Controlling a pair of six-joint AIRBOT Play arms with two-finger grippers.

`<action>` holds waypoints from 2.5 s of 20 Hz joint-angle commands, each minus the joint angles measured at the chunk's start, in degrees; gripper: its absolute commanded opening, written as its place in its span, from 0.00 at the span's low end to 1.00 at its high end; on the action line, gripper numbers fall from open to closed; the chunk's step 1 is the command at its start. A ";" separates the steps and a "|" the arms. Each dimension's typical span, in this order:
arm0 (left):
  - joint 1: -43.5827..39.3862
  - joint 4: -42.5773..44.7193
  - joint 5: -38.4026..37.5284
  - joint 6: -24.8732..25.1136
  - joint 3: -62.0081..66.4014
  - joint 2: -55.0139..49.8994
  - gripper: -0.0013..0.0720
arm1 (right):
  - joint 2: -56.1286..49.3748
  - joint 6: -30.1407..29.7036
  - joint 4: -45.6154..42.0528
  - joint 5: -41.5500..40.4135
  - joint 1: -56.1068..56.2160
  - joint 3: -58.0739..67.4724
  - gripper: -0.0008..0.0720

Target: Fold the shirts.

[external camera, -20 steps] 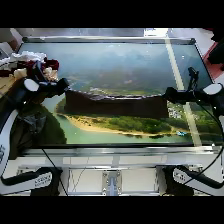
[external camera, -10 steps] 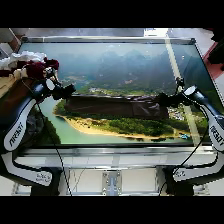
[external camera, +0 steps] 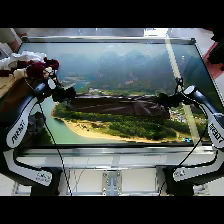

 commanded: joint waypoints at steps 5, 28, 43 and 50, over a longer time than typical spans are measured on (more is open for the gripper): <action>-0.44 -6.14 6.19 3.85 1.07 14.71 0.72 | 11.04 -4.87 -10.27 6.21 -0.55 7.15 0.68; -19.74 -26.18 23.98 38.95 1.03 17.55 0.86 | -20.20 -26.51 31.87 27.02 -11.78 6.91 0.85; -24.33 -31.56 16.85 25.59 1.09 -5.90 0.03 | -1.75 -17.57 32.28 27.71 -8.57 7.02 0.06; -26.25 -34.51 15.26 28.68 4.87 -9.68 0.03 | 8.92 -10.97 22.21 19.12 4.46 7.02 0.05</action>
